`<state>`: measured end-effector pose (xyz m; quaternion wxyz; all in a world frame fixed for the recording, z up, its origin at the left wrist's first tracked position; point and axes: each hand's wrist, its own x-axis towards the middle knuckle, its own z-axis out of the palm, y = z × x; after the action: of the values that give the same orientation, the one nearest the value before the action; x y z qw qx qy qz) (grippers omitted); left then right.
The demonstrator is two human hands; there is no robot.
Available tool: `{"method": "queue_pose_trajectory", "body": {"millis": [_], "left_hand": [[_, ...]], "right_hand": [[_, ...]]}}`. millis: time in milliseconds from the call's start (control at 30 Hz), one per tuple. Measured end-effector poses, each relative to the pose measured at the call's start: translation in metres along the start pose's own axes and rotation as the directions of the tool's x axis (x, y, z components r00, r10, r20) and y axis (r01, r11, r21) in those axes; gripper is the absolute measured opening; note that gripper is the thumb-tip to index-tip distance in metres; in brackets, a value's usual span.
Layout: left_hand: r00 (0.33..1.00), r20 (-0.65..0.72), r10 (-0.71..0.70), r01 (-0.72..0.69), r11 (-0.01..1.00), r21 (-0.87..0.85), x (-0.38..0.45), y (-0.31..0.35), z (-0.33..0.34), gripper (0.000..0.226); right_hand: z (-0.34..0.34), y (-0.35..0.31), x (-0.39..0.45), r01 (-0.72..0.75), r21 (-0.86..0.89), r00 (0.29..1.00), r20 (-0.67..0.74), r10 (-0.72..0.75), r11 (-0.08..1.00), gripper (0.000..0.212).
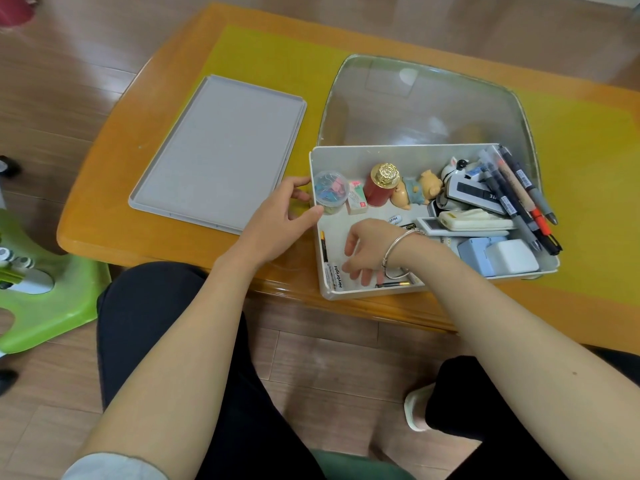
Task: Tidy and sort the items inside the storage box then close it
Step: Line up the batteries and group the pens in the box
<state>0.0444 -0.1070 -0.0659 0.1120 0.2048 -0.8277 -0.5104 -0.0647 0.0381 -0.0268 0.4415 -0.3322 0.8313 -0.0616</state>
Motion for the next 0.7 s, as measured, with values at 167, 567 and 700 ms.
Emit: {"method": "queue_pose_trajectory", "body": {"millis": [167,567,700], "left_hand": [[1.000,0.000,-0.012,0.012,1.000,-0.009,-0.001,0.001,-0.001,0.050],[1.000,-0.002,-0.015,0.015,1.000,0.009,-0.001,0.004,-0.001,0.049],[1.000,-0.001,-0.019,0.019,1.000,0.006,-0.001,0.003,-0.001,0.050]], "right_hand": [[0.003,-0.006,-0.008,0.080,-0.131,0.993,0.099,-0.068,0.988,0.045],[-0.010,0.007,-0.018,0.154,0.026,0.982,0.106,-0.156,0.988,0.039],[-0.026,0.028,-0.027,0.192,0.044,0.977,-0.102,-0.187,0.980,0.028]]}}
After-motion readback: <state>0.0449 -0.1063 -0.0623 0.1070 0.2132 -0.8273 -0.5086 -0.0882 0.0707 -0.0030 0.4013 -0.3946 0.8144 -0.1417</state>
